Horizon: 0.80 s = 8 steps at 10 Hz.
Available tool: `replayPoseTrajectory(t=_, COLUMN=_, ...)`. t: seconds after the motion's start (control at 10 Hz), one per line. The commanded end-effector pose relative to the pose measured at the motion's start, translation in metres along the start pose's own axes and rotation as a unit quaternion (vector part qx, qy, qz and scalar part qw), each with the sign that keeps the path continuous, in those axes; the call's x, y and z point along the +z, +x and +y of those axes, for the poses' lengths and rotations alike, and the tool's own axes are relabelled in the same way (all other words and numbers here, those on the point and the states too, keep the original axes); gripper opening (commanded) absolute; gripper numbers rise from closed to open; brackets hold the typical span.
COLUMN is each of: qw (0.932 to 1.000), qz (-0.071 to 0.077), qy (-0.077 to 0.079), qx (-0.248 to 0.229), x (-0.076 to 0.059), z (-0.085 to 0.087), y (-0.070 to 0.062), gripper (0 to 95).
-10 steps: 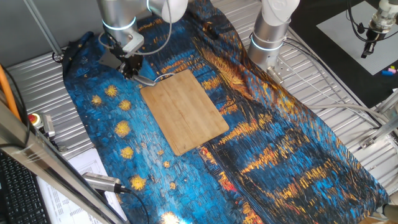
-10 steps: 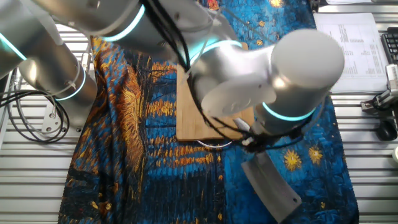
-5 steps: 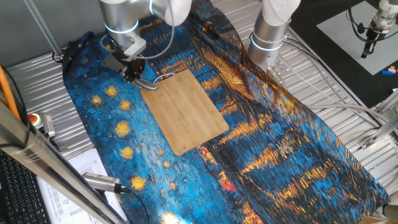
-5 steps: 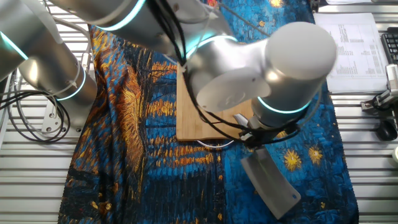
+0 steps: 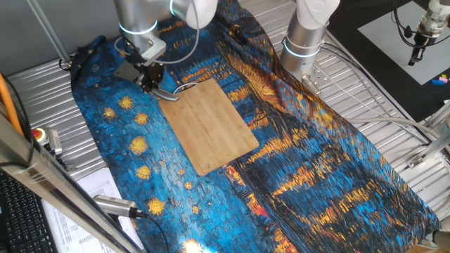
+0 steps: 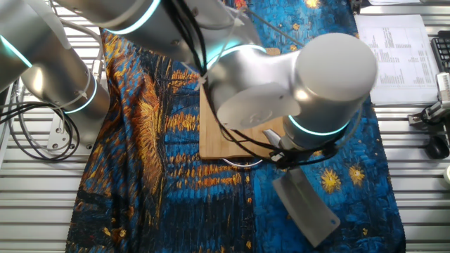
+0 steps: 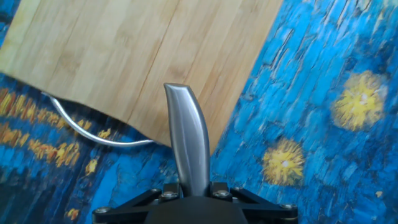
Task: Put the knife on the cutting board
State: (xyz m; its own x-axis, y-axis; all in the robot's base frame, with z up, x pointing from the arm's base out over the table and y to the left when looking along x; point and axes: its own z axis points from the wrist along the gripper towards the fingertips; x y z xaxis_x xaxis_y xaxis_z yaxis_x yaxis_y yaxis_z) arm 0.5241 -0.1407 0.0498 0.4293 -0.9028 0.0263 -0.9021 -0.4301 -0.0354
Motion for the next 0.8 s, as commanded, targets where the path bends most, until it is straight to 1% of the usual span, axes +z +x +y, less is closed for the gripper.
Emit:
replayPoseTrajectory(t=0.1, qw=1.0000, qz=-0.004, qy=-0.002, qx=0.005, x=-0.001, z=-0.003, y=-0.005, gripper=0.0)
replayPoseTrajectory(t=0.2, qw=0.9999, qz=-0.008, qy=-0.003, qx=0.010, x=-0.001, z=-0.007, y=-0.010, gripper=0.0)
replayPoseTrajectory(t=0.4, qw=0.9998, qz=-0.008, qy=-0.009, qx=0.015, x=-0.004, z=-0.016, y=-0.022, gripper=0.0)
replayPoseTrajectory(t=0.6, qw=0.9996, qz=-0.010, qy=-0.013, qx=0.022, x=-0.006, z=-0.027, y=-0.039, gripper=0.0)
replayPoseTrajectory(t=0.7, qw=0.9992, qz=-0.009, qy=-0.017, qx=0.035, x=-0.007, z=-0.031, y=-0.048, gripper=0.0)
replayPoseTrajectory(t=0.8, qw=0.9989, qz=-0.007, qy=-0.019, qx=0.042, x=-0.007, z=-0.033, y=-0.054, gripper=0.0)
